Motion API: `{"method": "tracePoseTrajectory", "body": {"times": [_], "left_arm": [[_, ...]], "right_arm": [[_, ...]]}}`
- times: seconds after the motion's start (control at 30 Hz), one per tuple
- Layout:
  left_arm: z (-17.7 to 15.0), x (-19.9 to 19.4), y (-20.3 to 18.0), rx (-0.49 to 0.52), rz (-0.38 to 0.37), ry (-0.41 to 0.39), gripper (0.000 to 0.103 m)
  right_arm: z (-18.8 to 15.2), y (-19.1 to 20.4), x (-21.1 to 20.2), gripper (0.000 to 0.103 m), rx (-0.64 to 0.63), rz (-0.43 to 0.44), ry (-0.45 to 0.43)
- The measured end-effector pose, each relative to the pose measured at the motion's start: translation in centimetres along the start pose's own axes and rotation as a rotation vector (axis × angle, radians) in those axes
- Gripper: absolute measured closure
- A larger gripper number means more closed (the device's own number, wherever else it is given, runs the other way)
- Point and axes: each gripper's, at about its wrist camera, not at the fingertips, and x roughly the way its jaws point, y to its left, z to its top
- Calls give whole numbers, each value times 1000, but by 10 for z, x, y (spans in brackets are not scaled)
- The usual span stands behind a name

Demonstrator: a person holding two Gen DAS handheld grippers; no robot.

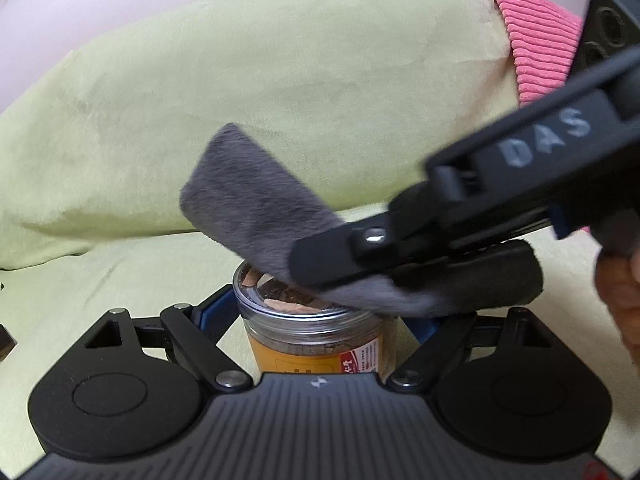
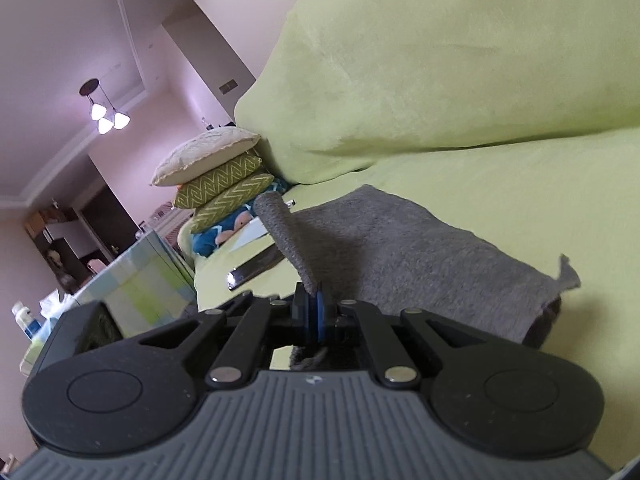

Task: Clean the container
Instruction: 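Wipe the jar lid again with the grey cloth in the right gripper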

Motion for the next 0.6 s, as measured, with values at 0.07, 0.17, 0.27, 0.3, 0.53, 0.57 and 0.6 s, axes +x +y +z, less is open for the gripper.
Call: {"method": "tracePoseTrajectory", "body": {"times": [0.07, 0.17, 0.27, 0.3, 0.53, 0.57, 0.6], "left_arm": [[2, 1, 0, 2, 0, 1, 18], [4, 1, 0, 3, -1, 0, 18], [6, 2, 0, 1, -5, -3, 18], [7, 3, 0, 0, -7, -4, 18], [12, 6, -3, -10, -20, 6, 18], [13, 6, -3, -14, -21, 7, 18], [14, 6, -2, -20, -22, 7, 18]], "right_arm": [[4, -2, 7, 102, -1, -12, -12], [9, -4, 13, 102, -33, -55, -38], [11, -9, 12, 102, -30, -96, -63], [12, -10, 9, 102, -29, -106, -67], [6, -13, -15, 101, 28, -77, -39], [4, -11, -13, 101, 29, -62, -31], [2, -8, -12, 100, 29, -48, -23]]}}
